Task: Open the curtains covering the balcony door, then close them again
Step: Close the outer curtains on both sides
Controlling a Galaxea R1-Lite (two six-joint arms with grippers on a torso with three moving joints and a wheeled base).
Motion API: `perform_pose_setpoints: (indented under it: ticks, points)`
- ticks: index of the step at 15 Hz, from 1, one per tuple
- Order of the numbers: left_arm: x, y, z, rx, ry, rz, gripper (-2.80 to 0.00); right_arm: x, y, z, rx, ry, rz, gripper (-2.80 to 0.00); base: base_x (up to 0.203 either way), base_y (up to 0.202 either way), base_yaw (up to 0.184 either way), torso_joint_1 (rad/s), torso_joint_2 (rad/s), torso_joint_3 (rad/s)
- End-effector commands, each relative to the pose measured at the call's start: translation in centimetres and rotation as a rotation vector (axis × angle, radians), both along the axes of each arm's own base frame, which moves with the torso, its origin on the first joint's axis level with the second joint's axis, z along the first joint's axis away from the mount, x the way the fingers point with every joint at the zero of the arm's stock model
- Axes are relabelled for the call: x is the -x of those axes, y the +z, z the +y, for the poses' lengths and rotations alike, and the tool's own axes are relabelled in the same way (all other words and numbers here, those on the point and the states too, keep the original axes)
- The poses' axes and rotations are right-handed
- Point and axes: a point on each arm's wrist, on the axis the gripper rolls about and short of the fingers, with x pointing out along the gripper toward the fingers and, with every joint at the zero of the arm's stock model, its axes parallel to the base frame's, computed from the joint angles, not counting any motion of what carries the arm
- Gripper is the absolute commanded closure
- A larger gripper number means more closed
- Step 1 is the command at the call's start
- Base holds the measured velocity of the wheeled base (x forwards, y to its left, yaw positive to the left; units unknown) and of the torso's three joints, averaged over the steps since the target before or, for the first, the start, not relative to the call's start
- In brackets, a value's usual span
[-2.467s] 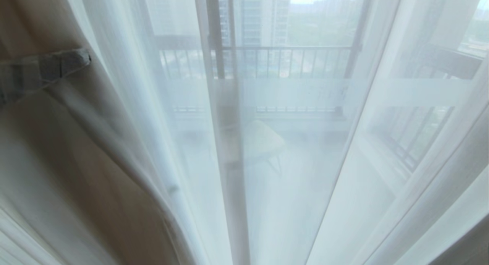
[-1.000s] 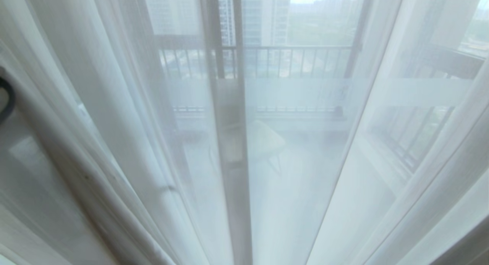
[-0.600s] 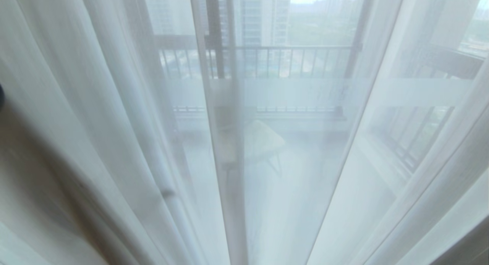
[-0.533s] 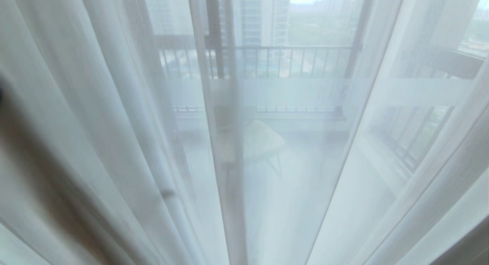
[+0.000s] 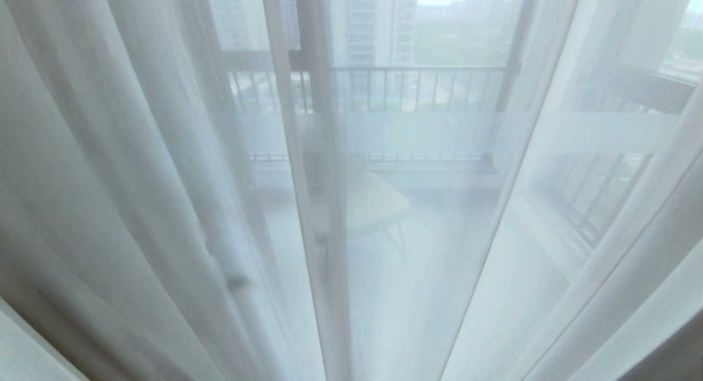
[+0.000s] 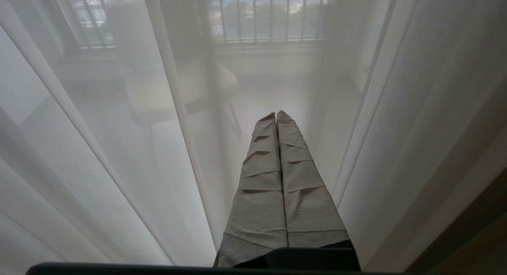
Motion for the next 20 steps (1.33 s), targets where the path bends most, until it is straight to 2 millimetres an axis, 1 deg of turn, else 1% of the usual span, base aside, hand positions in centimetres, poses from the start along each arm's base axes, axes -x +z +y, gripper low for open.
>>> perform_pose_setpoints:
  ticks: [1, 2, 3, 4, 5, 9, 11, 13, 14, 15, 17, 19, 20]
  points:
    - [4.7, -1.3, 1.6, 0.015, -0.006, -0.062, -2.80, 0.0, 0.0, 0.0, -0.001, 0.000, 0.001, 0.00, 0.000, 0.000, 0.000, 0.000, 0.00, 0.000]
    - [5.8, -2.3, 1.9, 0.008, -0.008, -0.045, -2.80, 0.0, 0.0, 0.0, -0.001, 0.000, -0.001, 0.00, 0.000, 0.000, 0.000, 0.000, 0.00, 0.000]
    - [6.4, -3.2, 2.1, -0.001, -0.010, -0.020, -2.80, 0.0, 0.0, 0.0, -0.001, 0.000, -0.001, 0.00, 0.000, 0.000, 0.000, 0.000, 0.00, 0.000]
    - [6.5, -3.7, 2.2, -0.008, -0.011, 0.001, -2.80, 0.0, 0.0, 0.0, -0.001, 0.000, -0.001, 0.00, 0.000, 0.000, 0.000, 0.000, 0.00, 0.000]
    - [6.5, -3.6, 2.1, -0.009, -0.011, 0.003, 0.00, 0.0, 0.0, 0.0, -0.001, 0.000, -0.001, 0.00, 0.000, 0.000, 0.000, 0.000, 0.00, 0.000]
    - [5.8, -3.9, 1.9, -0.021, -0.035, 0.028, 0.00, 0.0, 0.0, 0.0, -0.001, 0.000, 0.001, 0.00, 0.000, 0.000, 0.000, 0.000, 0.00, 0.000]
    - [5.9, -4.9, 1.9, -0.024, -0.052, 0.042, 0.00, 0.0, 0.0, 0.0, 0.000, 0.000, -0.001, 0.00, 0.000, 0.000, 0.000, 0.000, 0.00, 0.000]
    - [5.6, -6.0, 1.8, -0.033, -0.054, 0.078, 0.00, 0.0, 0.0, 0.0, -0.001, 0.000, 0.000, 0.00, 0.000, 0.000, 0.000, 0.000, 0.00, 0.000]
    - [5.1, -7.0, 1.6, -0.043, -0.060, 0.116, 0.00, 0.0, 0.0, 0.0, -0.001, 0.000, -0.001, 0.00, 0.000, 0.000, 0.000, 0.000, 0.00, 0.000]
    - [4.5, -8.4, 1.4, -0.043, -0.080, 0.170, 0.00, 0.0, 0.0, 0.0, -0.001, 0.000, -0.001, 0.00, 0.000, 0.000, 0.000, 0.000, 0.00, 0.000]
    - [3.7, -10.9, 1.0, 0.020, -0.129, 0.253, 0.00, 0.0, 0.0, 0.0, 0.000, 0.000, -0.001, 0.00, 0.000, 0.000, 0.000, 0.000, 0.00, 0.000]
    - [3.8, -13.7, 0.6, 0.096, -0.257, 0.325, 0.00, 0.0, 0.0, 0.0, -0.001, 0.000, -0.001, 0.00, 0.000, 0.000, 0.000, 0.000, 0.00, 0.000]
    - [4.2, -15.3, 0.6, 0.129, -0.295, 0.352, 0.00, 0.0, 0.0, 0.0, 0.000, 0.000, 0.000, 0.00, 0.000, 0.000, 0.000, 0.000, 0.00, 0.000]
